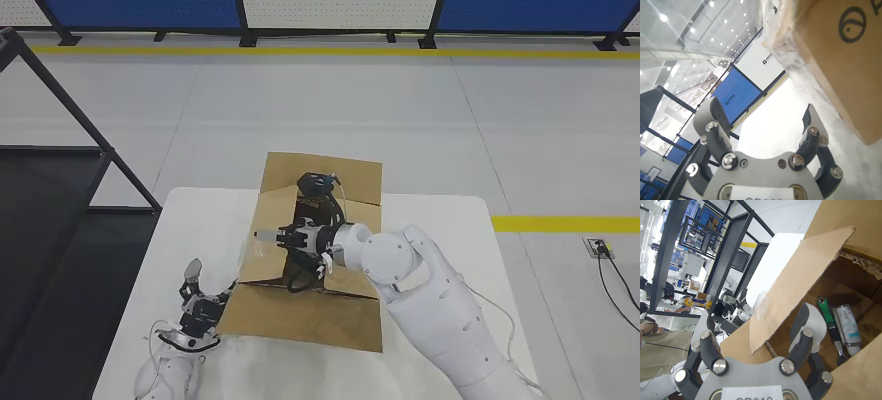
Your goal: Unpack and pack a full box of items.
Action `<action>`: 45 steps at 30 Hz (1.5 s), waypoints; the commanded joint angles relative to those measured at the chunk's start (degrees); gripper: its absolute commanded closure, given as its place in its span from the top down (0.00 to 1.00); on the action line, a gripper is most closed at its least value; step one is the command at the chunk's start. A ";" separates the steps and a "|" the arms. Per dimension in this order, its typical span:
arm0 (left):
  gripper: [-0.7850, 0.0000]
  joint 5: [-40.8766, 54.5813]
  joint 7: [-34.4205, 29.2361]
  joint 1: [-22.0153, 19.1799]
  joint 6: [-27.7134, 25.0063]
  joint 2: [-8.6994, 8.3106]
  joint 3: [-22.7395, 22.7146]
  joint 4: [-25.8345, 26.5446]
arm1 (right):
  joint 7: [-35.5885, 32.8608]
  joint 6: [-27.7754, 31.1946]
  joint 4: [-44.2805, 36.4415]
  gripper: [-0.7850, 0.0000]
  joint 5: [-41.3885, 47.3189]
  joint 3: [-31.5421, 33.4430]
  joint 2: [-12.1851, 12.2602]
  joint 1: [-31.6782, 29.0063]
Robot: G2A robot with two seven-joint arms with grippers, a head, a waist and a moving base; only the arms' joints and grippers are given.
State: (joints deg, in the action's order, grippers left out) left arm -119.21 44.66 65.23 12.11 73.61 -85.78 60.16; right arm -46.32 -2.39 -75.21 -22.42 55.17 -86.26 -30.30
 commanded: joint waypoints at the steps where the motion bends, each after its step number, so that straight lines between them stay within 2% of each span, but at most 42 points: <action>1: 1.00 -1.06 -0.64 -0.10 0.11 -0.11 0.28 0.37 | -0.03 -0.05 -0.12 1.00 -0.04 0.03 0.01 -0.07; 9: 1.00 -1.36 -1.75 -1.20 1.53 0.03 2.01 0.27 | -0.12 -0.19 -0.36 1.00 -0.13 -0.06 0.00 -0.13; 21: 1.00 2.82 -3.77 -2.84 6.96 0.91 4.12 -0.96 | -0.30 -0.26 -0.25 1.00 -0.10 -0.11 -0.04 -0.03; 28: 1.00 2.74 -6.29 -3.91 10.07 1.12 4.50 -3.54 | -0.43 0.02 0.11 1.00 0.01 -0.19 -0.09 0.26; 36: 1.00 -1.54 -5.49 -4.93 7.64 0.77 6.02 -6.22 | -0.47 0.28 0.82 1.00 0.20 -0.50 -0.25 0.98; 45: 1.00 -1.61 -3.53 -4.27 6.18 0.51 6.62 -4.92 | -0.56 0.22 0.68 1.00 0.17 -0.43 -0.26 0.95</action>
State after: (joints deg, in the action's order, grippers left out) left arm -121.02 40.97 60.90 18.14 74.12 -79.22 55.10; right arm -46.85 -2.16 -74.49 -22.23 54.72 -86.53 -29.32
